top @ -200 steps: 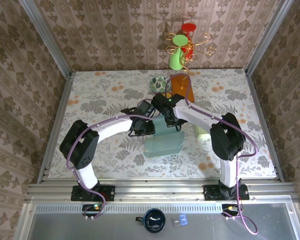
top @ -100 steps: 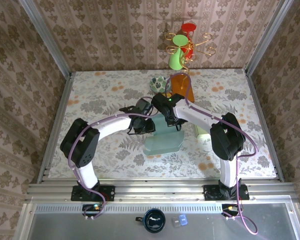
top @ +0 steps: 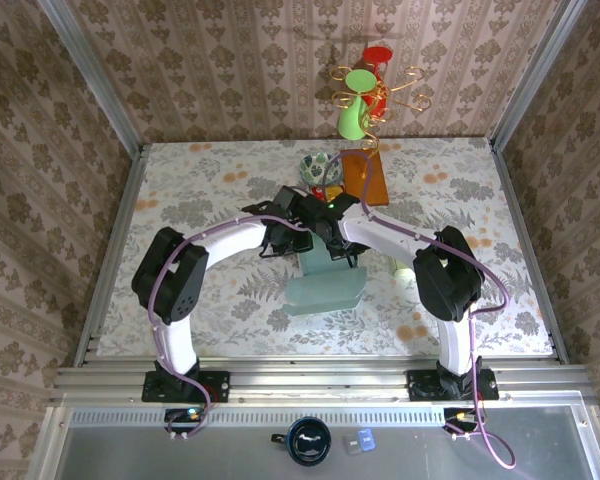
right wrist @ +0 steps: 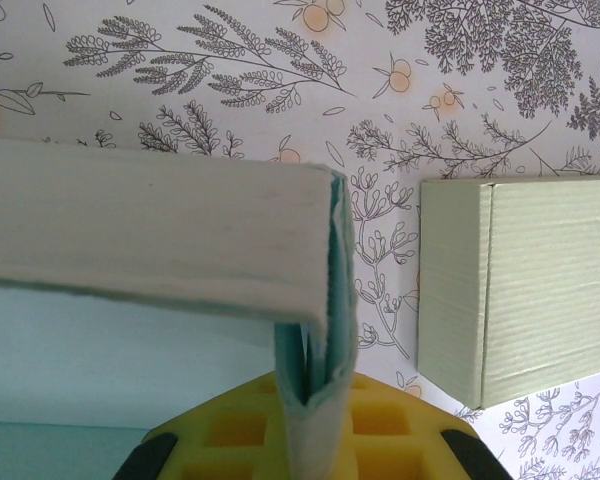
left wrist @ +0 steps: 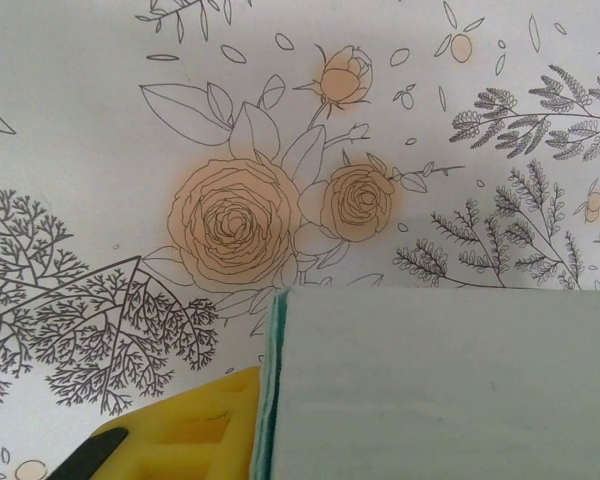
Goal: Fold the paper box
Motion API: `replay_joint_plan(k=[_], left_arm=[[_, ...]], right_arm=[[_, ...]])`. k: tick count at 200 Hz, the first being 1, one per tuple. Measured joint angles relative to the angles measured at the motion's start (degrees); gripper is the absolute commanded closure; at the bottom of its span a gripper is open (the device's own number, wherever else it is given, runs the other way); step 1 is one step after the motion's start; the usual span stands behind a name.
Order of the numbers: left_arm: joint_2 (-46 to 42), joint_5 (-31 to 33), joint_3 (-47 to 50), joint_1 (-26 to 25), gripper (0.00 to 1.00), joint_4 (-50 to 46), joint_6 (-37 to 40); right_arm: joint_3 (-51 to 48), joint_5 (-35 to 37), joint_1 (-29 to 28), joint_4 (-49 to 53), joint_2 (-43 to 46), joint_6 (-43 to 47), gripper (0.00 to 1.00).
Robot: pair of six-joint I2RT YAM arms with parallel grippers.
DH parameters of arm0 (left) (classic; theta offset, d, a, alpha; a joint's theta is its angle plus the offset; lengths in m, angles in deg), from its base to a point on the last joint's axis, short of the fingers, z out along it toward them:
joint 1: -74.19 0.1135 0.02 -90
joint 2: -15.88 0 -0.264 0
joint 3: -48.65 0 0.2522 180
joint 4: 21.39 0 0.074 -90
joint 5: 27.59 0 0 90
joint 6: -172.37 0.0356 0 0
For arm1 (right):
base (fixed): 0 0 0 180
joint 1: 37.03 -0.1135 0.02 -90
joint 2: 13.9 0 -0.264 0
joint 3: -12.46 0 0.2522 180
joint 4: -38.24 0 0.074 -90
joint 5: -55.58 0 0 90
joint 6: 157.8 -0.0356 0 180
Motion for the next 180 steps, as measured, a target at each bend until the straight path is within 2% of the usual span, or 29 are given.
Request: replay_joint_plan(k=[66,94,109,133,144,159,180], left_arm=[[0.0,3.4,0.0,-0.8,0.89,-1.7,0.4],[0.0,4.6,-0.8,-0.9,0.89,-3.8,0.4],[0.0,5.3,-1.3,-0.9,0.84,-5.4,0.3],[0.1,6.4,-1.9,-0.9,0.84,-7.3,0.1],[0.2,6.6,-2.1,-0.9,0.88,-7.7,0.0],[0.2,6.6,-2.2,-0.9,1.00,-8.3,0.0],[0.2,6.6,-2.4,-0.9,1.00,-8.9,0.0]], right_arm=[[0.3,-0.1,0.0,0.0,0.0,0.0,1.00],[0.3,-1.3,0.0,-0.2,0.0,0.0,1.00],[0.3,-2.3,0.0,-0.4,0.0,0.0,1.00],[0.3,-3.4,0.0,-0.5,0.0,-0.1,1.00],[0.3,-3.9,0.0,-0.6,0.0,-0.1,1.00],[0.3,-4.4,-0.1,-0.7,0.0,-0.2,1.00],[0.3,-4.8,-0.1,-0.9,0.0,-0.2,1.00]])
